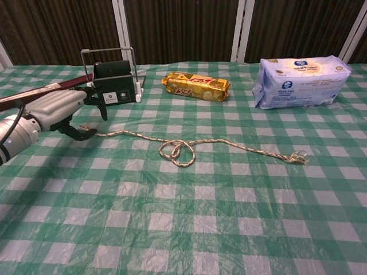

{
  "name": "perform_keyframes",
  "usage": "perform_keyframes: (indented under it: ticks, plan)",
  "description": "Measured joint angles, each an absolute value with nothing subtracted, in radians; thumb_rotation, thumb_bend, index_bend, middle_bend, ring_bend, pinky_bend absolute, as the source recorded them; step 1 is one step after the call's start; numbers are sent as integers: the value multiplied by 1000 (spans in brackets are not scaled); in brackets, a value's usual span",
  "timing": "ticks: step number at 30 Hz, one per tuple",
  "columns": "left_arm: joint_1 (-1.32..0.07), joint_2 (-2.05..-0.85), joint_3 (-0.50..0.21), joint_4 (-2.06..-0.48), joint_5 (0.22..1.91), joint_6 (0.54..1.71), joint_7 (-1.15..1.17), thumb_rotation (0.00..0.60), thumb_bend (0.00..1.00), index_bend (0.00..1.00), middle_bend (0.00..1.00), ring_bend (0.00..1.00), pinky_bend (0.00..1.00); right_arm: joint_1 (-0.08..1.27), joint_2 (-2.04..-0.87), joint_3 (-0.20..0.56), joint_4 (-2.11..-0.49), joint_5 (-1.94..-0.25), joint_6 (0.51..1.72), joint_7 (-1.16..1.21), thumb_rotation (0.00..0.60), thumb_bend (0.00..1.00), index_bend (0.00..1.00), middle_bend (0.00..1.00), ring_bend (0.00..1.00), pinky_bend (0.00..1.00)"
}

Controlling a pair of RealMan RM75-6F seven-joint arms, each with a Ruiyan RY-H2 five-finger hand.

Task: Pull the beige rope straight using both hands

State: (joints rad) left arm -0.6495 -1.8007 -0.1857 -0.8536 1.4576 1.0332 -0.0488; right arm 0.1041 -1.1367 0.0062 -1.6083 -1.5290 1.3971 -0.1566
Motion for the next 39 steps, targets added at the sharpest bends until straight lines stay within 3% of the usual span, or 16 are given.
perform_keyframes:
  ticks: [17,30,39]
  plan:
    - [-697,-1898,-159,-655,1434,993,-68,600,418,531,5,0,0,105,-1137,7,-1606,-1517,1389,-163,600,210,0,0,0,0]
    - [-707,-1914,-150,-608,1411,964,-83,600,418,540,12,0,0,106,-1141,6,-1610,-1513,1385,-176,600,210,0,0,0,0]
    - [-709,-1918,-149,-596,1403,971,-81,600,423,601,14,0,0,110,-1143,6,-1609,-1508,1377,-182,600,210,0,0,0,0]
